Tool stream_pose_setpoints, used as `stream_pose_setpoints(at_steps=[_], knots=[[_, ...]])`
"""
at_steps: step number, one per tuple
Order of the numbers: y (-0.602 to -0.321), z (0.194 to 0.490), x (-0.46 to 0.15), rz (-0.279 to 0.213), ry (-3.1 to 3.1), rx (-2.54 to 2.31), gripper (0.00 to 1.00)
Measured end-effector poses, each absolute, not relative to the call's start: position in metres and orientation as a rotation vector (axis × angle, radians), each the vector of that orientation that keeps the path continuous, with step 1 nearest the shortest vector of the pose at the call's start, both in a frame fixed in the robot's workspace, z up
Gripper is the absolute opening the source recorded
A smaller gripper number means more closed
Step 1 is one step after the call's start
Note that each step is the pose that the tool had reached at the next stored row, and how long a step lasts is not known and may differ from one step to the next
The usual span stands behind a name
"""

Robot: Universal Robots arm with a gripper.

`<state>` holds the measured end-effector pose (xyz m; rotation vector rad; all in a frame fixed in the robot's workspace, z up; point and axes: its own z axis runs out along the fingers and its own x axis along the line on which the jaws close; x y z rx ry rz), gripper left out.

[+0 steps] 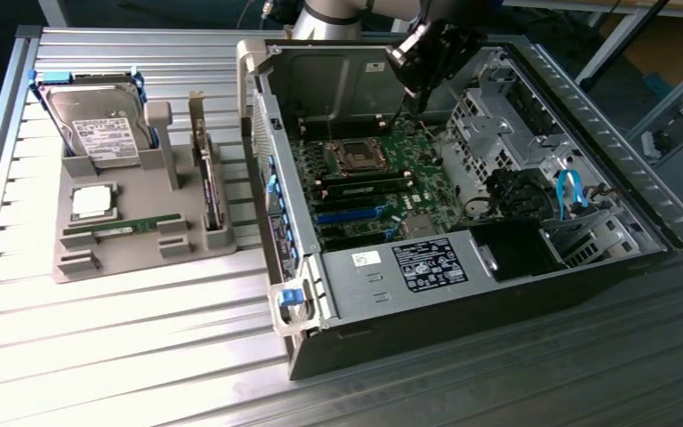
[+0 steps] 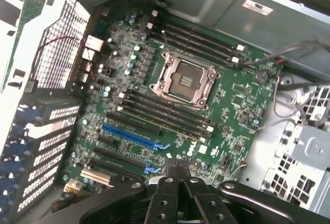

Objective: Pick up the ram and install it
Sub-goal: 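Press down the ram until it locks into place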

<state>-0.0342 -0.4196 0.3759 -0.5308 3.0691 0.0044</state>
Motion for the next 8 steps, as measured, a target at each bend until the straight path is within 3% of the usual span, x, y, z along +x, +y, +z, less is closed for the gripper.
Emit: stream_pose_setpoints(at_steps=[8], knots=[[-0.4196,0.3759,-0.0342,0.002,3.097,-0.332,0.1]])
